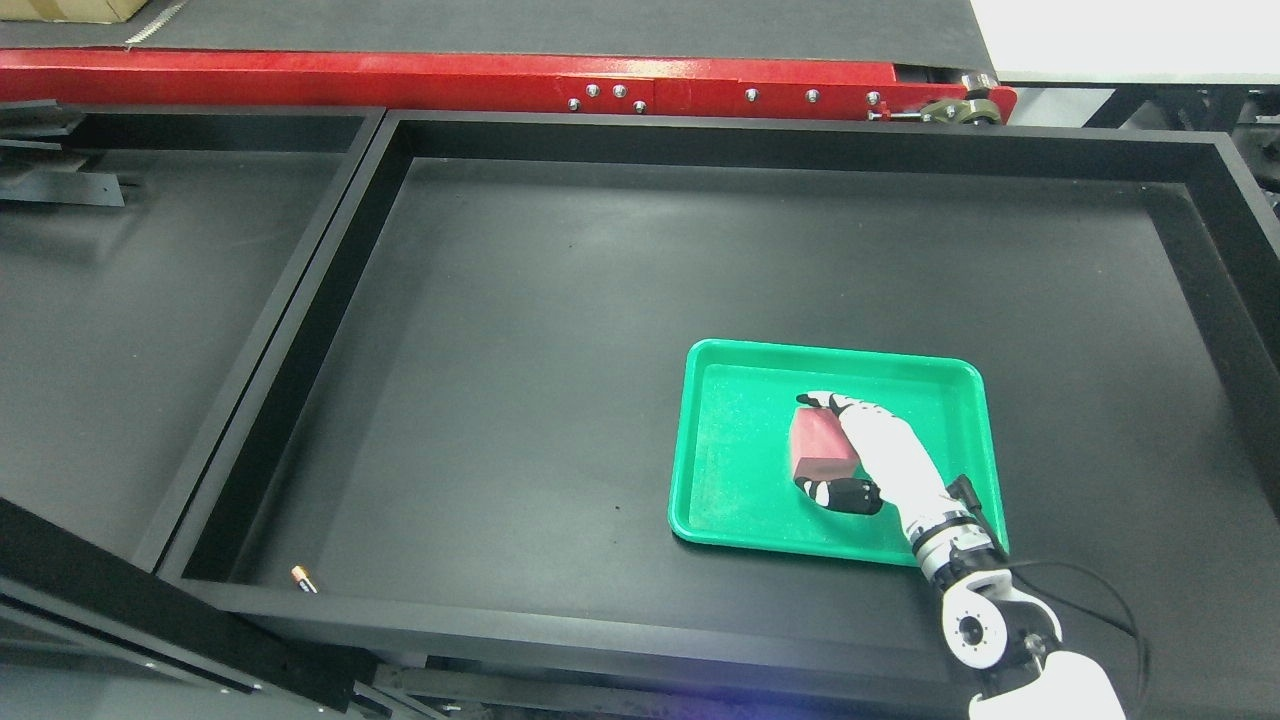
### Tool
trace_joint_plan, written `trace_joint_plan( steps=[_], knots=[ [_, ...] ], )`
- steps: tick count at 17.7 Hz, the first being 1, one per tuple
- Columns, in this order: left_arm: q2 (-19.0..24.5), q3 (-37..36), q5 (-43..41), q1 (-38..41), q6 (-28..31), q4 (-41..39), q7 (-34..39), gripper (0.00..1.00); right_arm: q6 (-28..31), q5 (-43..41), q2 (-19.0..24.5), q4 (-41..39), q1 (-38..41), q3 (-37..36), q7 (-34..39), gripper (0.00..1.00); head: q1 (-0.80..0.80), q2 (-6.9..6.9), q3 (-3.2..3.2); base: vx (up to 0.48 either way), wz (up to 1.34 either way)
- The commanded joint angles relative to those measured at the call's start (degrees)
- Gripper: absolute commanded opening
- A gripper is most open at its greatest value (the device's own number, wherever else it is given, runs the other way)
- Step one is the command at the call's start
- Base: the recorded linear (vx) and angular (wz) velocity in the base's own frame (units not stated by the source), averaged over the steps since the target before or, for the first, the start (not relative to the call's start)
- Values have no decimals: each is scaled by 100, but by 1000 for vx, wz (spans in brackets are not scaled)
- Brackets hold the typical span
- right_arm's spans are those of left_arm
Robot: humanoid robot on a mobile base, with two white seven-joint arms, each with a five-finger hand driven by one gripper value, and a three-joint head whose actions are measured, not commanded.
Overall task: Pick pink block from left shelf to tray
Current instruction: 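Close the right hand fingers around the pink cube and lift it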
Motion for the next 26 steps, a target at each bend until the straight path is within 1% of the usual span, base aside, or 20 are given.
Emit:
trace_joint_plan(
  steps=[1,3,4,5,6,9,11,13,17,21,26],
  knots=[
    [100,0,0,114,0,-100,-1,100,-15,-9,-100,34,12,0,-8,52,0,0,0,0,0],
    [100,0,0,114,0,-100,-1,100,-23,-9,-100,34,12,-9,-8,41,0,0,0,0,0],
    [100,0,0,114,0,-100,-1,100,-23,-9,-100,34,12,-9,-8,32,0,0,0,0,0],
    [100,0,0,114,0,-100,-1,100,-58,-9,-100,34,12,-26,-17,14,0,0,0,0,0],
    [100,0,0,114,0,-100,-1,100,-76,-26,-100,34,12,-61,-43,5,0,0,0,0,0],
    [100,0,0,114,0,-100,-1,100,-163,-53,-100,-1,12,-132,-472,3,0,0,0,0,0],
    [100,0,0,114,0,-100,-1,100,-645,-114,-100,-36,21,-307,-806,3,0,0,0,0,0],
    [100,0,0,114,0,-100,-1,100,-884,-350,-100,-36,21,-351,-983,3,0,0,0,0,0],
    [100,0,0,114,0,-100,-1,100,-1682,-877,-100,-229,99,-632,-1281,4,0,0,0,0,0],
    [100,0,0,114,0,-100,-1,100,-1807,-1019,-100,-264,144,-686,-1282,4,0,0,0,-5,0],
    [100,0,0,114,0,-100,-1,100,-1825,-1028,-100,-282,188,-686,-1282,4,0,0,0,-45,30]
  ],
)
